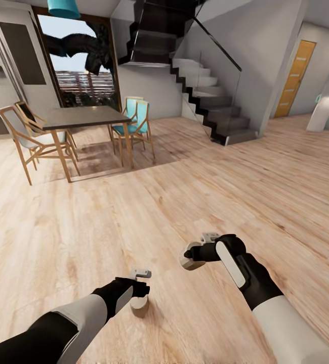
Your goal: Place each of the two pumpkins and all three candles from the living room inside a cabinet in the living room (use any cabinet), then make sure every cabinet is closed, and position the cauldron so it is next to a table in the living room.
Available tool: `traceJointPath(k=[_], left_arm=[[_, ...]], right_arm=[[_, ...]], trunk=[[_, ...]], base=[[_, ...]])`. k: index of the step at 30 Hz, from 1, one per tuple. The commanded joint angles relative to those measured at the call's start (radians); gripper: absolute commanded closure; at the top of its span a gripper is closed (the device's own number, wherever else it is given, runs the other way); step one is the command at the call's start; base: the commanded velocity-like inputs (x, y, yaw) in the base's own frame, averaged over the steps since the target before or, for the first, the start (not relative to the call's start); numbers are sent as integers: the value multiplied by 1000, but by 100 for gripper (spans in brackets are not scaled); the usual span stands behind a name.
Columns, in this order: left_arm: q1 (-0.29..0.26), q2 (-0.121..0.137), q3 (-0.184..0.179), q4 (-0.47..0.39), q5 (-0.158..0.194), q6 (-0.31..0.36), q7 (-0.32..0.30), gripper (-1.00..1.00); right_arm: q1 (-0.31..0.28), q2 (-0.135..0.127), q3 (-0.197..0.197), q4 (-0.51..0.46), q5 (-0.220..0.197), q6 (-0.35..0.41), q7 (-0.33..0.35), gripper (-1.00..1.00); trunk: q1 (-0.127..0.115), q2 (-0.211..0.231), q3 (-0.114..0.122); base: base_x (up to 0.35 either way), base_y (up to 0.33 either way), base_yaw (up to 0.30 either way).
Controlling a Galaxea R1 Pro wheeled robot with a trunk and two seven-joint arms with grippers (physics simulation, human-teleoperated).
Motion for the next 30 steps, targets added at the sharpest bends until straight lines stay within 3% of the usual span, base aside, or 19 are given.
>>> traceJointPath(k=[1, 13, 18, 21, 26, 30], left_arm=[[0, 0, -8, -2, 10, 5, 5, -100], [0, 0, -7, -3, 13, 5, 7, -100], [0, 1, -5, -4, 60, 5, 15, -100], [0, 1, -6, -9, 95, 5, 69, -100], [0, 2, -6, -9, 134, -25, 93, -100], [0, 2, -7, -6, 137, -34, 95, -100]], right_arm=[[-1, -1, 4, -1, -11, 2, -10, 100], [0, -1, 7, -1, -11, 2, -9, 100], [0, -2, 6, -1, -11, 2, -10, 100], [0, -2, 6, -1, -11, 2, -10, 100], [1, -2, 6, -1, -11, 2, -10, 100], [1, -2, 6, -1, -11, 2, -9, 100]], trunk=[[0, -1, -5], [6, -4, -51], [8, -5, -71], [9, -5, -82], [11, -7, -101], [13, -7, -113]], base=[[0, 0, 0], [0, 0, 0], [0, 0, 0], [0, 0, 0], [0, 0, 0], [0, 0, 0]])
